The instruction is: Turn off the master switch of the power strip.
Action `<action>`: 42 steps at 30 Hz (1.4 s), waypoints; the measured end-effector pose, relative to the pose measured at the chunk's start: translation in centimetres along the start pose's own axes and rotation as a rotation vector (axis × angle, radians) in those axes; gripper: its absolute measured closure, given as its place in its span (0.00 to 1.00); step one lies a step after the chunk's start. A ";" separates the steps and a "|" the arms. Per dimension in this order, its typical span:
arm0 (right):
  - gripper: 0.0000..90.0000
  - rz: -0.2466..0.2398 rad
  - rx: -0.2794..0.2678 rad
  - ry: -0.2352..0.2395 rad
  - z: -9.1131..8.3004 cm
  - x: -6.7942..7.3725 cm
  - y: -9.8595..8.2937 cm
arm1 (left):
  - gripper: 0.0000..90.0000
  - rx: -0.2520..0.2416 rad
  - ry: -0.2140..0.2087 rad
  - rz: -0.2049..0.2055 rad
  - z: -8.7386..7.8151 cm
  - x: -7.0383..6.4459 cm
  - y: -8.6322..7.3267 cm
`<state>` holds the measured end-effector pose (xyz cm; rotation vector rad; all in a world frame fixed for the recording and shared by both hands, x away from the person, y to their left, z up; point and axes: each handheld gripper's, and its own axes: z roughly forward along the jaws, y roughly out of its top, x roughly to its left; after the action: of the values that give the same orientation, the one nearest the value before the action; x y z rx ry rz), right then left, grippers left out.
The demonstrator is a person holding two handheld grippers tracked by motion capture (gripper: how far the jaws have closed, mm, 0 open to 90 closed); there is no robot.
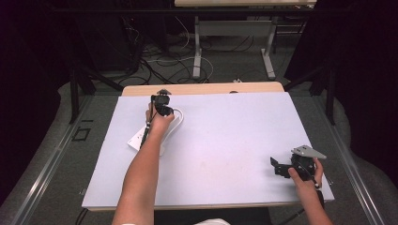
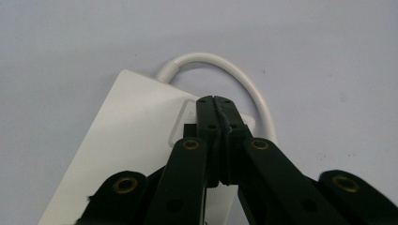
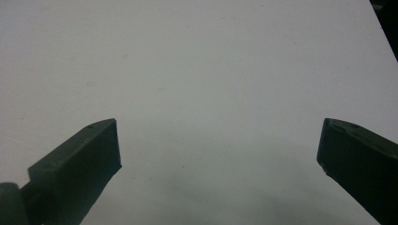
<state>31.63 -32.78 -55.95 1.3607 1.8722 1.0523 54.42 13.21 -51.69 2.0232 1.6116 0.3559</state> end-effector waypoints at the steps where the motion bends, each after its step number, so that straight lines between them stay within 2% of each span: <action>1: 0.00 0.005 0.000 -0.001 0.0 0.1 0.0 | 1.00 0.002 0.000 0.009 0.0 0.0 0.0; 7: 0.00 -0.004 0.006 0.002 -0.1 0.0 0.0 | 1.00 0.009 0.011 0.016 0.1 0.0 -0.1; 9: 0.00 -0.004 0.013 0.007 -0.1 0.0 0.1 | 1.00 0.002 0.006 0.005 0.2 0.0 -0.1; 13: 0.00 0.002 0.007 0.010 -0.2 0.0 0.1 | 1.00 0.011 0.011 0.014 0.2 0.0 -0.2; 14: 0.00 0.008 -0.018 0.000 0.0 0.1 0.0 | 1.00 0.009 0.013 0.012 0.2 -0.1 -0.2; 15: 0.00 0.005 0.006 0.012 -0.2 0.0 0.1 | 1.00 0.009 0.014 0.010 0.2 -0.1 -0.2; 20: 0.00 -0.001 0.004 0.010 -0.2 -0.1 0.1 | 1.00 0.003 0.018 0.023 0.1 -0.1 -0.2; 21: 0.00 -0.001 0.005 0.012 -0.2 -0.1 0.1 | 1.00 -0.012 0.013 0.011 0.1 -0.1 -0.3; 22: 0.00 0.002 0.004 0.008 -0.2 -0.1 0.1 | 1.00 -0.008 0.010 0.005 0.0 0.0 -0.2; 25: 0.00 0.006 -0.005 0.000 -0.2 0.0 0.1 | 1.00 -0.016 0.017 0.007 0.0 -0.2 -0.2; 27: 0.00 0.004 0.002 0.011 -0.2 0.0 0.1 | 1.00 -0.014 0.019 0.004 0.0 -0.2 -0.2; 42: 0.00 0.001 0.000 0.010 -0.3 -0.1 0.1 | 1.00 -0.006 0.033 0.013 -0.2 -0.1 -0.2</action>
<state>31.42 -32.90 -55.72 1.3587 1.8788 1.0620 54.15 13.17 -51.60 2.0339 1.6155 0.4008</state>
